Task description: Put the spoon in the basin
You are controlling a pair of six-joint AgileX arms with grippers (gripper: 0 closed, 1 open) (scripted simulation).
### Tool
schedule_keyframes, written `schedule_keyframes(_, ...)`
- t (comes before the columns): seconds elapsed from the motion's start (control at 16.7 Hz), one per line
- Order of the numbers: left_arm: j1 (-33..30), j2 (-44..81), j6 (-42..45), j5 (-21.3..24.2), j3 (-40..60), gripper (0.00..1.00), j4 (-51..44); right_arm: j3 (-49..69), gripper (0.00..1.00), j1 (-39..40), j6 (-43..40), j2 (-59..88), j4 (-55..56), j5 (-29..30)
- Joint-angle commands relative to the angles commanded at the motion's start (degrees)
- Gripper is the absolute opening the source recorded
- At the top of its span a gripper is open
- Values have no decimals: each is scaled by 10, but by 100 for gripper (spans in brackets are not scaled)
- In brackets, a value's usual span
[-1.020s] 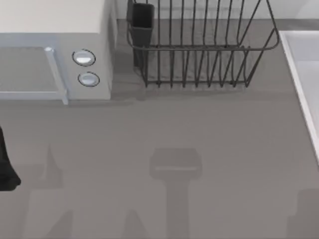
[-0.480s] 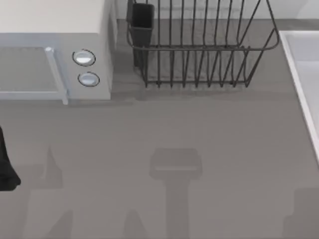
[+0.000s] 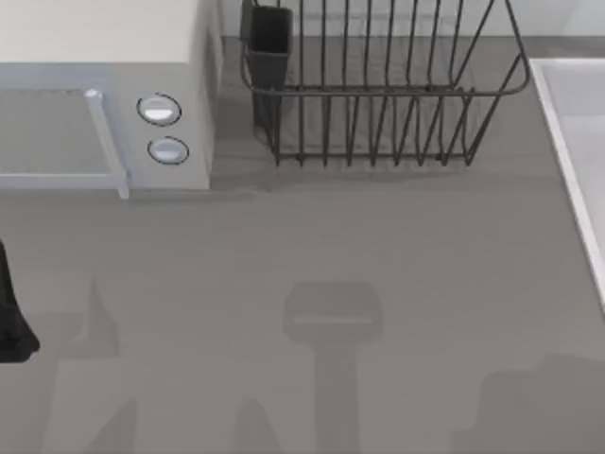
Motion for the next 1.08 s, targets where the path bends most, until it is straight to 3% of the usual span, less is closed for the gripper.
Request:
schedule_keyframes(0.6, 0, 0, 0, 0, 0, 100, 0, 53, 0, 4, 5, 20, -38, 0)
schedule_keyframes(0.84, 0, 0, 0, 0, 0, 100, 0, 186, 0, 16, 17, 134, -90, 2)
schedule_keyframes(1.08, 0, 0, 0, 0, 0, 100, 0, 408, 0, 35, 36, 300, -165, 4)
